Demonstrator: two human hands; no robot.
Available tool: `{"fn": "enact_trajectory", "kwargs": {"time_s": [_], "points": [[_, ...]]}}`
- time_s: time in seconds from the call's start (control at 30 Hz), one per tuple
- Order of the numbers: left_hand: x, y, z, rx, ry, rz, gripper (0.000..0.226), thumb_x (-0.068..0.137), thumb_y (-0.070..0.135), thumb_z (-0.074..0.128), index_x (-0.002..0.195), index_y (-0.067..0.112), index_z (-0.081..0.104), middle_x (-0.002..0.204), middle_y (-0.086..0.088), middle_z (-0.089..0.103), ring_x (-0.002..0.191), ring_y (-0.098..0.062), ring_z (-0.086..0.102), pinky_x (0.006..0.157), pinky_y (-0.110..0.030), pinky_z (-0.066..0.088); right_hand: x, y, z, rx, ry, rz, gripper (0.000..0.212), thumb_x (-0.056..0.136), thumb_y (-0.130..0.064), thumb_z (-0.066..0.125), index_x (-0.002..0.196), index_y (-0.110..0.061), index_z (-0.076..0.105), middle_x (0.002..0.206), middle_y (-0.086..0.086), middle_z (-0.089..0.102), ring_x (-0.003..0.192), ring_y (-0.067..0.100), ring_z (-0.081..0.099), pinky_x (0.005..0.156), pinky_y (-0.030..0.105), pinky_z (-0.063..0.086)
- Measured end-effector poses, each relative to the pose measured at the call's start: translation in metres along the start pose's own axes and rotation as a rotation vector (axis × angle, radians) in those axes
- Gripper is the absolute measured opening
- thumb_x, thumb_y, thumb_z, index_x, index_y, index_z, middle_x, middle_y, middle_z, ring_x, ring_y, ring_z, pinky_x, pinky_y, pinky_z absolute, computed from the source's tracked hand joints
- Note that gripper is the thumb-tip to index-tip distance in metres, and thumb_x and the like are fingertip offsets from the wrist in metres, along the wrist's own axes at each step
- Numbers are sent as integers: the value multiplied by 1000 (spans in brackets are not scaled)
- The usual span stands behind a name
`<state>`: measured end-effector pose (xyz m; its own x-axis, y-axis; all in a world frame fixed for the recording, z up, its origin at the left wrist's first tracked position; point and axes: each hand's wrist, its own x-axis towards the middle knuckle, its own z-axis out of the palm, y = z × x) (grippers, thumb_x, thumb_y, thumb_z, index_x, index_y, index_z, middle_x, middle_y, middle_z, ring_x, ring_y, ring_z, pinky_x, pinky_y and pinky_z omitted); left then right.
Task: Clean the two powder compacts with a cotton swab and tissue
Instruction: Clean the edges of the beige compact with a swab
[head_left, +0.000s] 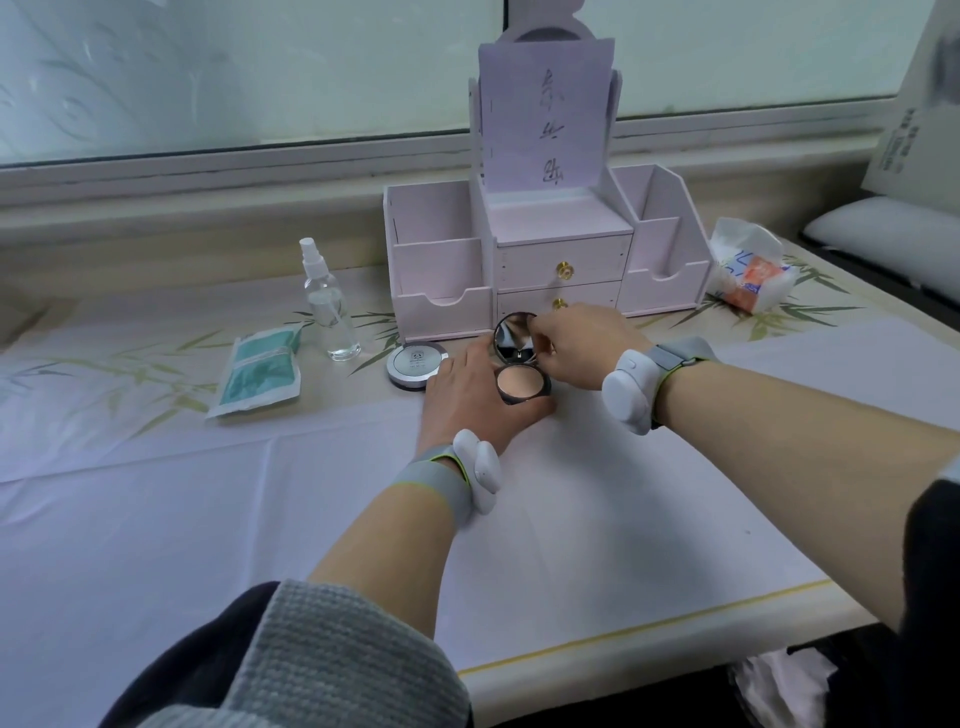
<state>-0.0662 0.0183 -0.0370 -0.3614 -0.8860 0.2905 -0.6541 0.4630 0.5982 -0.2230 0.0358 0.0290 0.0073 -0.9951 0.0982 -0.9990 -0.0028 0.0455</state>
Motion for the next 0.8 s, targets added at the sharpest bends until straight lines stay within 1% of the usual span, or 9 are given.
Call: {"fn": "enact_trajectory", "kwargs": {"time_s": [0.13, 0.3, 0.4, 0.47, 0.53, 0.6, 0.67, 0.73, 0.8], "points": [[0, -1, 1, 2, -14, -8, 89, 66, 65, 77, 139, 27, 42, 118, 7, 62, 119, -24, 50, 100, -40, 40, 4, 1, -3, -36, 15, -43, 18, 94, -23, 46, 106, -19, 59, 102, 6, 64, 94, 31, 60, 68, 33, 39], [0, -1, 2, 10, -8, -6, 87, 66, 63, 78, 137, 26, 44, 119, 6, 61, 118, -24, 49, 98, -37, 39, 7, -1, -5, -125, 34, -102, 18, 97, -25, 44, 107, -18, 58, 101, 6, 66, 80, 28, 53, 68, 31, 39], [0, -1, 1, 10, -12, 0, 85, 66, 64, 77, 135, 27, 44, 120, 7, 61, 117, -23, 49, 97, -37, 39, 11, -6, -5, -136, 48, -128, 17, 97, -26, 46, 106, -19, 58, 100, 5, 67, 82, 28, 56, 67, 31, 37], [1, -2, 2, 9, -15, 0, 86, 65, 66, 76, 134, 28, 45, 120, 8, 60, 115, -23, 50, 97, -38, 41, 16, -13, -5, -146, 48, -139, 13, 96, -23, 47, 103, -18, 56, 98, 5, 67, 79, 28, 55, 64, 31, 37], [3, -4, 3, 13, -9, -6, 87, 62, 72, 74, 133, 29, 46, 119, 9, 60, 114, -22, 52, 96, -40, 43, 23, -20, -5, -156, 53, -151, 4, 95, -21, 47, 95, -19, 50, 96, 5, 67, 79, 29, 57, 64, 31, 40], [3, -5, 5, 15, -11, -17, 89, 60, 74, 72, 133, 30, 46, 119, 10, 60, 113, -21, 53, 96, -41, 45, 27, -22, -8, -168, 71, -159, 4, 94, -22, 48, 93, -19, 51, 94, 4, 68, 80, 30, 60, 70, 34, 48], [2, -5, 5, 15, -15, -14, 85, 59, 72, 72, 129, 32, 47, 115, 9, 60, 110, -21, 53, 94, -42, 46, 30, -22, -11, -162, 89, -141, 7, 93, -24, 50, 93, -17, 54, 92, 4, 67, 76, 30, 58, 77, 38, 51], [1, -4, 4, 13, -10, -4, 81, 60, 71, 72, 127, 33, 47, 112, 9, 60, 108, -21, 53, 93, -41, 46, 30, -22, -15, -155, 129, -109, 5, 92, -23, 52, 90, -19, 51, 89, 3, 66, 70, 28, 50, 84, 39, 48], [0, -3, 3, 11, -10, -10, 80, 59, 72, 72, 126, 35, 48, 111, 10, 60, 108, -21, 53, 93, -40, 46, 26, -25, -18, -174, 196, -105, 8, 91, -21, 52, 87, -21, 45, 86, 2, 63, 68, 27, 45, 80, 36, 42]]}}
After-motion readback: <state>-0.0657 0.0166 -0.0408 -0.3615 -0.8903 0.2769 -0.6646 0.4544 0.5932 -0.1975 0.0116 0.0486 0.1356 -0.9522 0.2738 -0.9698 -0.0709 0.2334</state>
